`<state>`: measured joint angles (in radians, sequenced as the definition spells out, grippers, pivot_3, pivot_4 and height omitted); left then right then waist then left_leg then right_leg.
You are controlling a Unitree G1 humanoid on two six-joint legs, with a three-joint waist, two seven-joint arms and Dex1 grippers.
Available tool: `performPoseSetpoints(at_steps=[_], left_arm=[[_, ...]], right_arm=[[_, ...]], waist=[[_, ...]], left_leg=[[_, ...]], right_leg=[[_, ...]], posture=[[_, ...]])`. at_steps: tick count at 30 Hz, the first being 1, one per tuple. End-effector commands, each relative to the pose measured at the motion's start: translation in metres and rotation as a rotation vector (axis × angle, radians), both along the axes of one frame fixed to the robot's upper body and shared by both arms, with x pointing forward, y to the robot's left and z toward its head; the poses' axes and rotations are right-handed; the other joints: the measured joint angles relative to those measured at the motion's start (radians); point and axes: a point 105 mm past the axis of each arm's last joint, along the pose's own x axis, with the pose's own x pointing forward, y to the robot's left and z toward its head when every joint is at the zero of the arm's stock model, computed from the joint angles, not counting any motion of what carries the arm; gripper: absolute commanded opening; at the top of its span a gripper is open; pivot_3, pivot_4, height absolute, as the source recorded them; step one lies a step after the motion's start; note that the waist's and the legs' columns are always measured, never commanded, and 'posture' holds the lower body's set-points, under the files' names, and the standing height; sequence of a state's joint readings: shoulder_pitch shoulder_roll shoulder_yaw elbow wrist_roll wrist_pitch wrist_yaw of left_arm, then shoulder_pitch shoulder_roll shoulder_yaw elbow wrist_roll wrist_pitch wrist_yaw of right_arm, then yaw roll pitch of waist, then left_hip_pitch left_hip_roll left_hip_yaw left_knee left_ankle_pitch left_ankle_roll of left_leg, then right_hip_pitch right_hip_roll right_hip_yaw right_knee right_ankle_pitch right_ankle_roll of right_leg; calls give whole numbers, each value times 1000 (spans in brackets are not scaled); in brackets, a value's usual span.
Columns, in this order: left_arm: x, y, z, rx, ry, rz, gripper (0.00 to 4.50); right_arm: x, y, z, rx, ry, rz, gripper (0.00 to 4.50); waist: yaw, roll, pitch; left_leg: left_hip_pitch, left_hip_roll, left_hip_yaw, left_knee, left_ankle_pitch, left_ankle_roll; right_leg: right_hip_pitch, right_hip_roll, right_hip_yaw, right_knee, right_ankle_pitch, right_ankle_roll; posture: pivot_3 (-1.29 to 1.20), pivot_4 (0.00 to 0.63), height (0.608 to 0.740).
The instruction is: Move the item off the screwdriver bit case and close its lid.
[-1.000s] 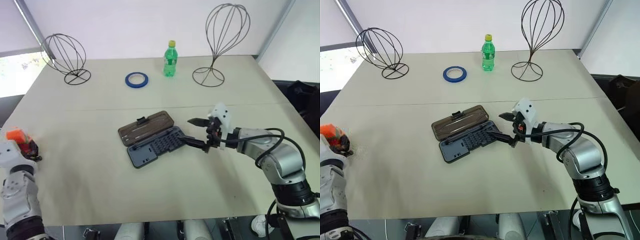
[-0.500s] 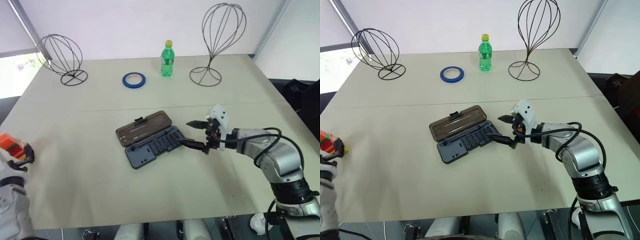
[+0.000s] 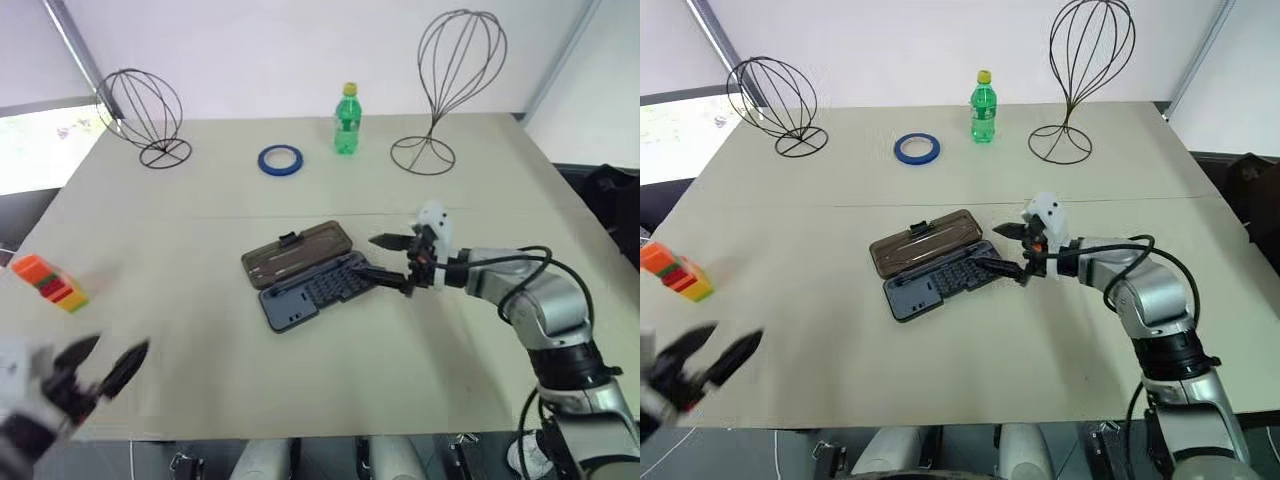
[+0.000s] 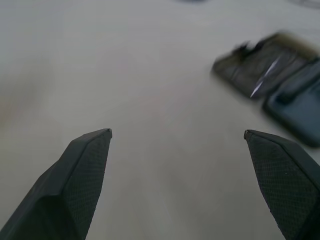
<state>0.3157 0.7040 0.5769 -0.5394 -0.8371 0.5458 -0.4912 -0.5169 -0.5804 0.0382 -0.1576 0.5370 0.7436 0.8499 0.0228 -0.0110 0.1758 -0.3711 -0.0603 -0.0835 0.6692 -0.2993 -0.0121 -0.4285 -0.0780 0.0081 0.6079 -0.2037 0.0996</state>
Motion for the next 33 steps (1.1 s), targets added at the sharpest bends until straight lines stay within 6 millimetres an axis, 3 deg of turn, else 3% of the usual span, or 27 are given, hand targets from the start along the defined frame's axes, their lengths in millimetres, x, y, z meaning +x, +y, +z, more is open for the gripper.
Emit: performPoseSetpoints(at_steps=[1, 5, 11, 16, 23, 27, 32, 33], left_arm=[[69, -22, 3, 174, -2, -229, 4429], [120, -33, -3, 325, 54, -461, 4429], [158, -46, -4, 426, 125, -640, 4429], [166, -58, -15, 492, 194, -719, 4429], [162, -68, -44, 559, 295, -782, 4429], [158, -69, -58, 570, 338, -792, 2675], [155, -69, -68, 573, 366, -798, 39], [155, -68, -69, 575, 368, -795, 39]], right_arm=[[-2, 0, 24, 42, -86, -10, 4500], [-11, 4, 24, 21, -114, -24, 4500], [-41, 3, 29, 30, -152, -82, 4500], [-65, -1, 32, 39, -169, -162, 4500], [-74, -14, 32, 28, -173, -271, 4500], [-75, -18, 32, 26, -170, -301, 4500], [-74, -21, 32, 25, -167, -316, 4500], [-73, -21, 31, 24, -166, -316, 4500]], waist=[[-2, -1, -1], [-43, -2, -2], [-63, -3, -2], [-52, -4, -2], [-34, -5, -2], [-34, -5, -2], [-36, -5, -2], [-36, -6, -2]], left_leg=[[1, -1, 0, 0, 0, 0], [1, -5, 5, -2, 0, 0], [-19, -6, 8, -5, 2, -3], [-23, -10, 9, -2, -1, 2], [-20, -10, 8, -1, -1, 4], [-18, -10, 7, 0, -1, 4], [-5, -9, 7, -1, -2, 5], [-3, -9, 7, -2, -2, 5]], right_leg=[[2, 0, -1, 1, 1, -1], [-2, -1, 3, 4, 5, 0], [-25, -3, 6, 4, 5, 1], [-29, -7, 7, 5, 5, 2], [-25, -7, 6, 7, 6, 5], [-22, -7, 6, 7, 6, 5], [-10, -7, 7, 7, 5, 6], [-8, -7, 6, 6, 4, 7]], posture=[[0, 150, 740], [0, 150, 740], [0, 150, 740], [0, 150, 740], [0, 150, 740], [0, 150, 740], [0, 150, 740], [0, 150, 740]])
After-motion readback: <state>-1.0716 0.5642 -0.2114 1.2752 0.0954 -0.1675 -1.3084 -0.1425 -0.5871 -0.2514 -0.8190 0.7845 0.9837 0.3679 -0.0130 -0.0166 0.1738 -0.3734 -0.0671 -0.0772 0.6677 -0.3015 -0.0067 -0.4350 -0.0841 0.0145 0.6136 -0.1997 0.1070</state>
